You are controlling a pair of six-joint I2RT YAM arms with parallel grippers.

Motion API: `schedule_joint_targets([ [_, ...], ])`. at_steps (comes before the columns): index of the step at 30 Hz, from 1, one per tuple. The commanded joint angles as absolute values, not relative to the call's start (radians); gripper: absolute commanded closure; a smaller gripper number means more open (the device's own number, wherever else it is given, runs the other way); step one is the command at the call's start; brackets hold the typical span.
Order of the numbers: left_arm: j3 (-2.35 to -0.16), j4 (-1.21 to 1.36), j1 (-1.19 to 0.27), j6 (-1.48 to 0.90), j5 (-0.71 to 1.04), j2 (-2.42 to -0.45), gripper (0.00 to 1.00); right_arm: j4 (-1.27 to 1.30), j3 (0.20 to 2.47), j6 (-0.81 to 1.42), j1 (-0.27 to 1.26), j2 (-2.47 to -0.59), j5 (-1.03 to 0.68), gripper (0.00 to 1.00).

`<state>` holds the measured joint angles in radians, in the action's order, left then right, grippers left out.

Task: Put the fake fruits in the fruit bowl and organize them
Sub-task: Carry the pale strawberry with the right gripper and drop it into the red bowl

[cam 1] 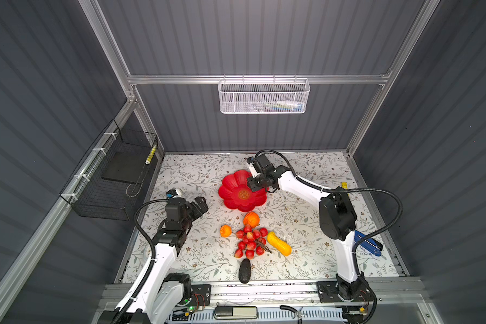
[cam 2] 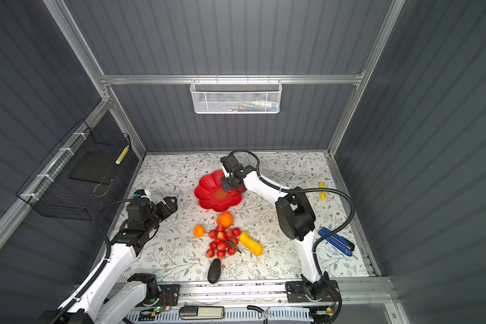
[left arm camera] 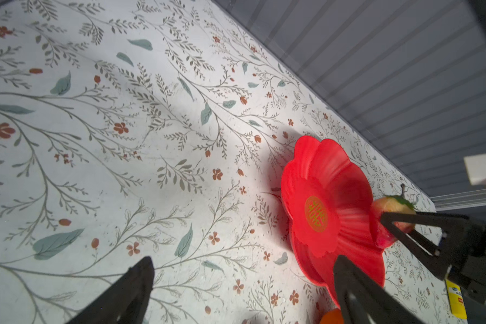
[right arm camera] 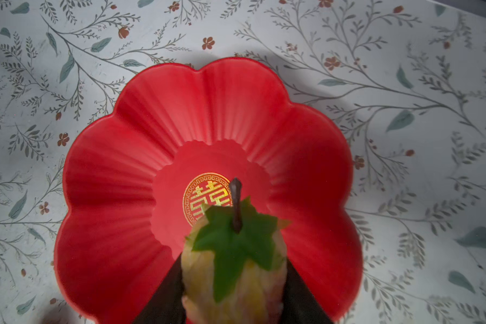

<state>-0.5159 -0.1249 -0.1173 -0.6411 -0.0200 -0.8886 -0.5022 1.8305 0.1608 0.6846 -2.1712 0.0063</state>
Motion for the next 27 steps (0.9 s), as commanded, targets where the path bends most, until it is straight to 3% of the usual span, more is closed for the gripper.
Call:
schedule_joint_targets([
  [1,-0.515,-0.158,-0.120,-0.660,0.025,-0.898,0.00,-0.583,1.910,0.124,0.704,-2.228,0.014,0.60],
  [10,-0.506,-0.154,-0.120,-0.667,0.110,-0.947,0.01,-0.624,1.986,0.136,0.713,-2.335,-0.010,0.53],
  [18,-0.459,-0.124,-0.121,-0.695,0.201,-0.958,0.02,-0.644,2.019,0.117,0.711,-2.303,-0.035,0.26],
  [27,-0.450,-0.119,-0.190,-0.700,0.221,-0.986,0.03,-0.574,1.965,0.123,0.704,-2.118,-0.050,0.14],
])
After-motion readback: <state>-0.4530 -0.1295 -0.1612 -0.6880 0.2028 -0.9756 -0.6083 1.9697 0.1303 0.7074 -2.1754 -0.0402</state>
